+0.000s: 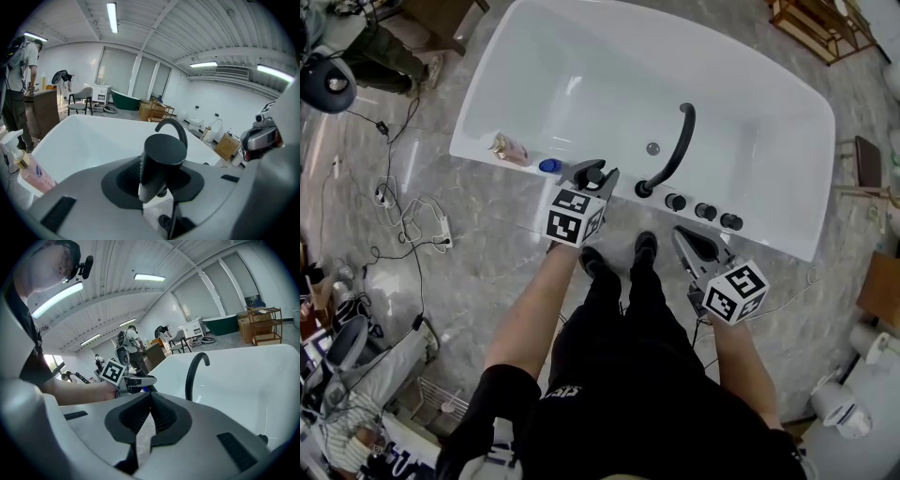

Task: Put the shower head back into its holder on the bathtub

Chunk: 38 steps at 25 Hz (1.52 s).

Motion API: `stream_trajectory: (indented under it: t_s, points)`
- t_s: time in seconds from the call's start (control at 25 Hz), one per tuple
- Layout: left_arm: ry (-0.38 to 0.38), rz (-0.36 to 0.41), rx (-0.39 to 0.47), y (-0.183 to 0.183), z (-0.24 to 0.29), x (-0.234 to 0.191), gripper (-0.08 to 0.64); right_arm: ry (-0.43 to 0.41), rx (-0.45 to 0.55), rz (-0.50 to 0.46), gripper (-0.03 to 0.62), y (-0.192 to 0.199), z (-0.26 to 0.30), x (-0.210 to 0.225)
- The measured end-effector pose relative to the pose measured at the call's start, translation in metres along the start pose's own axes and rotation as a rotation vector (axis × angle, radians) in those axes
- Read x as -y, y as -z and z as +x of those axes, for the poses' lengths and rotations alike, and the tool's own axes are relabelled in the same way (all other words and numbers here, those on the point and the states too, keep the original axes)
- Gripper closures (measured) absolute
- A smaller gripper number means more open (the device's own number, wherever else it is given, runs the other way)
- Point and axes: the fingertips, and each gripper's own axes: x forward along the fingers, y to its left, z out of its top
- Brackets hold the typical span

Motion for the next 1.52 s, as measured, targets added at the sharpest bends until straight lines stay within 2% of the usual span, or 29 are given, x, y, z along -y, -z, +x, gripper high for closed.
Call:
stream_trajectory:
  t_s: [0.48, 0.84, 1.04, 1.24, 1.52]
  points:
    - [-0.024, -0.029, -0.056, 0.032, 0.015, -0.017, 0.431, -0.001, -0.01, 0.01, 0.577, 0.008, 0.001, 0.005]
    - [-0.014, -0.003, -0.136, 0.052, 0.044, -0.016, 0.426, -0.001, -0.017, 0.022, 0.577, 0.011, 0.001, 0.01]
    - [0.002, 0.061, -0.195, 0.072, 0.065, -0.011, 0.422, -0.004, -0.03, 0.047, 0.577, 0.025, 0.009, 0.018]
    - [0.025, 0.072, -0.175, 0.071, 0.076, -0.005, 0.413, -0.003, -0.031, 0.065, 0.577, 0.031, 0.008, 0.019]
    - [0.006, 0.053, -0.168, 0.069, 0.077, -0.016, 0.417, 0.023, -0.025, 0.094, 0.577, 0.035, 0.0, 0.03]
